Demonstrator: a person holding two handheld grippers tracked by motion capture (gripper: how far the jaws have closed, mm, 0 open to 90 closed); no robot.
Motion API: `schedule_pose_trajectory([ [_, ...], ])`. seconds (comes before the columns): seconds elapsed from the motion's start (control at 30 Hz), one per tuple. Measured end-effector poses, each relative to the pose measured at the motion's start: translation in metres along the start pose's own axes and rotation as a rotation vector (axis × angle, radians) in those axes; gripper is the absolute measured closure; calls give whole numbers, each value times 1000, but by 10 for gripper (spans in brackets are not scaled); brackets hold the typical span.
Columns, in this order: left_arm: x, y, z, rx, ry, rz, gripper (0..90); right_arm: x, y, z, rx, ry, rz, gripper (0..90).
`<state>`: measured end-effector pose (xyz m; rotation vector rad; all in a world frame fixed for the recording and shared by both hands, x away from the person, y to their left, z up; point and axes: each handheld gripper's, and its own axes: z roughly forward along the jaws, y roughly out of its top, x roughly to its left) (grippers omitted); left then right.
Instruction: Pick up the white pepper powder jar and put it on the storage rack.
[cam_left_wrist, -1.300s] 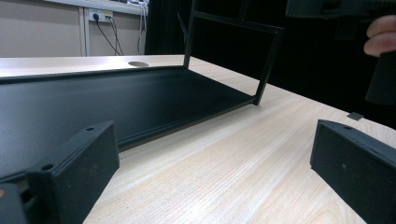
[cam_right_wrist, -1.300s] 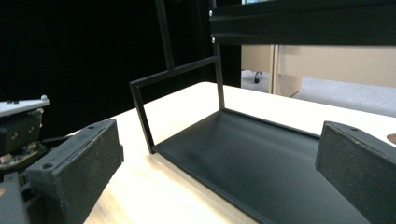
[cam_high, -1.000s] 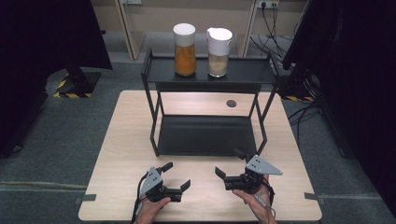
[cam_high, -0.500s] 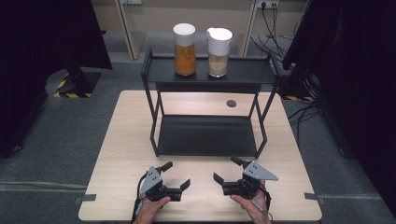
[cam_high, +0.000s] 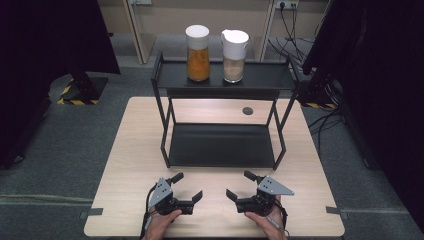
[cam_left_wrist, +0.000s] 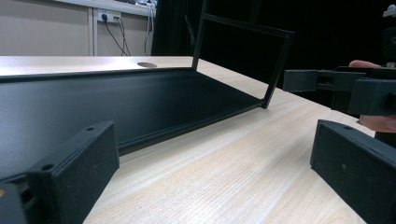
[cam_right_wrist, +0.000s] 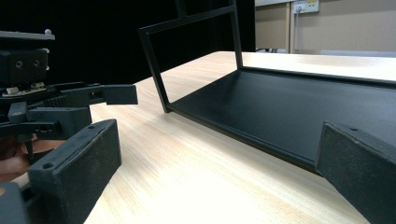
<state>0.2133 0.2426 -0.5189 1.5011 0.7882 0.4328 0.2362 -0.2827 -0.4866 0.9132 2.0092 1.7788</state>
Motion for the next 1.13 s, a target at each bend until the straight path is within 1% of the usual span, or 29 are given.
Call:
schedule_pose_trajectory([
  [0.17,0,0,0,1,3,-2,7,-1,-1,0,0,-3,6,6],
  [0.3,-2,0,-2,-3,1,9,7,0,-1,-1,-2,-11,3,6],
  [0.67,-1,-1,-1,-1,3,4,7,-3,-2,-1,-2,-18,14,7],
  [1.13,-2,-1,-2,-2,8,2,7,-5,-2,0,-1,-13,19,8],
])
